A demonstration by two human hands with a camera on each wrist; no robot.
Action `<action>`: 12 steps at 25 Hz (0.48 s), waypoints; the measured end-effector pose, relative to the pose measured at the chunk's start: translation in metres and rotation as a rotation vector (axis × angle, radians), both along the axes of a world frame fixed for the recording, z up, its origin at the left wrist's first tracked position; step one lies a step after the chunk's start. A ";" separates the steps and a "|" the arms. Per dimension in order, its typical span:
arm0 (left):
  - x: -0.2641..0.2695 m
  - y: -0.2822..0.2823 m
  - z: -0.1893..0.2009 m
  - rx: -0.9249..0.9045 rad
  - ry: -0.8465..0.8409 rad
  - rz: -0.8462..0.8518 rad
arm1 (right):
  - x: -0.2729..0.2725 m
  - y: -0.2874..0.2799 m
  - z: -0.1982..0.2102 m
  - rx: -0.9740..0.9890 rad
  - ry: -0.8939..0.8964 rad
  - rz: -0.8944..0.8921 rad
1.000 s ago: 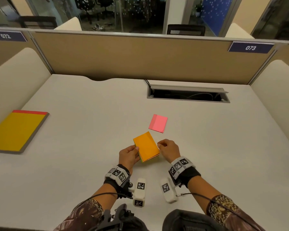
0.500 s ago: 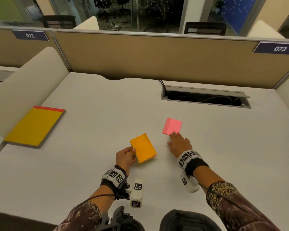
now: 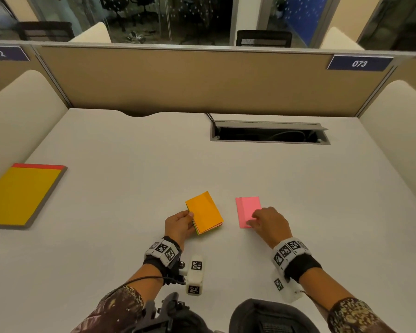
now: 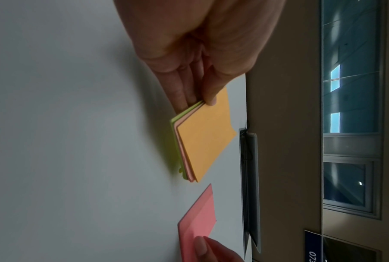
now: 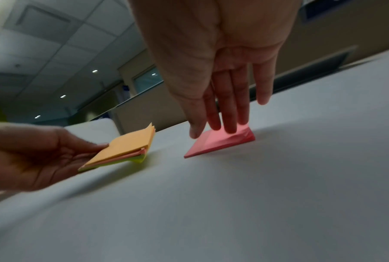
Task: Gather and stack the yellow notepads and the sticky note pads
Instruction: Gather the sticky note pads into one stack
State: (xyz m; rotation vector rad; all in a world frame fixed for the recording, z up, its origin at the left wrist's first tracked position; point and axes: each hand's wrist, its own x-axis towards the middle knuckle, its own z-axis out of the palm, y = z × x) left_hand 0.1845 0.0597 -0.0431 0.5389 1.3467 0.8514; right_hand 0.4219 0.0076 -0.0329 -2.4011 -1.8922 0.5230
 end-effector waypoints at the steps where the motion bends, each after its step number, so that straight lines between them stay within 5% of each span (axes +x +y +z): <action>1: 0.001 -0.001 0.000 0.000 -0.003 -0.003 | 0.004 -0.001 -0.001 0.017 0.028 -0.083; 5: 0.001 -0.005 0.000 -0.003 0.010 -0.017 | 0.002 0.006 -0.006 -0.051 0.069 -0.394; 12: -0.002 -0.014 -0.005 -0.007 0.027 -0.025 | -0.018 0.023 -0.010 -0.146 0.080 -0.471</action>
